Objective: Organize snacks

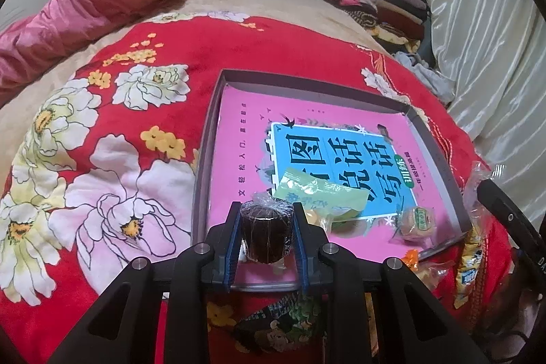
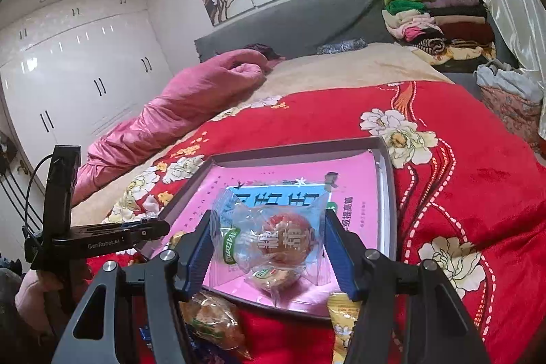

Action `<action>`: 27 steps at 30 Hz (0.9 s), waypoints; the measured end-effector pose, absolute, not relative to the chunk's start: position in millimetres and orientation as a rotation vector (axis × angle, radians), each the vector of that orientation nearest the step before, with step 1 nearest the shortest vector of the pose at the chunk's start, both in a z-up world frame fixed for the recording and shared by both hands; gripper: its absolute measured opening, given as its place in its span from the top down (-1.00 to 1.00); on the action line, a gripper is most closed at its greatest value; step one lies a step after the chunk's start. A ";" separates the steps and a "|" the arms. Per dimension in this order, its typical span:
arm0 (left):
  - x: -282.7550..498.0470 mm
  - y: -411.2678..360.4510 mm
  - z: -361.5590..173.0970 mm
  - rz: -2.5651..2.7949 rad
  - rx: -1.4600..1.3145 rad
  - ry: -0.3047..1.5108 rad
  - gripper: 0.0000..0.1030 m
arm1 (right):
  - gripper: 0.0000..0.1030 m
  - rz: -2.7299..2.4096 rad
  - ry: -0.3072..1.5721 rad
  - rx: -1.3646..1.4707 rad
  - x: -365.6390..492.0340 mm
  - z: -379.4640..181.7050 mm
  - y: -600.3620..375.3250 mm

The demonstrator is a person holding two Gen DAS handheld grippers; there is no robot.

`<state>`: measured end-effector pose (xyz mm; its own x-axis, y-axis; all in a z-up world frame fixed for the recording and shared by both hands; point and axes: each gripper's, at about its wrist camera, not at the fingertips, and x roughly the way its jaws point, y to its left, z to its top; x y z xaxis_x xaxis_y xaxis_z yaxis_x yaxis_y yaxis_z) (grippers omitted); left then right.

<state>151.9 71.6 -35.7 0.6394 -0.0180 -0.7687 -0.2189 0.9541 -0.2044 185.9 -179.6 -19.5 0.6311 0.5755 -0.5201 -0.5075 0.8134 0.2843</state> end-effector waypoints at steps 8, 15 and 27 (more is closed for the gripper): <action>154.7 69.6 -39.9 0.122 -0.274 0.876 0.46 | -0.18 0.606 0.661 0.114 191.5 -25.7 -181.0; 157.5 68.2 -39.3 0.122 -0.264 0.879 0.46 | -0.18 0.586 0.682 0.086 193.3 -30.0 -178.5; 161.3 73.4 -49.4 0.150 -0.270 0.908 0.46 | -0.18 0.549 0.704 0.021 193.8 -36.1 -173.6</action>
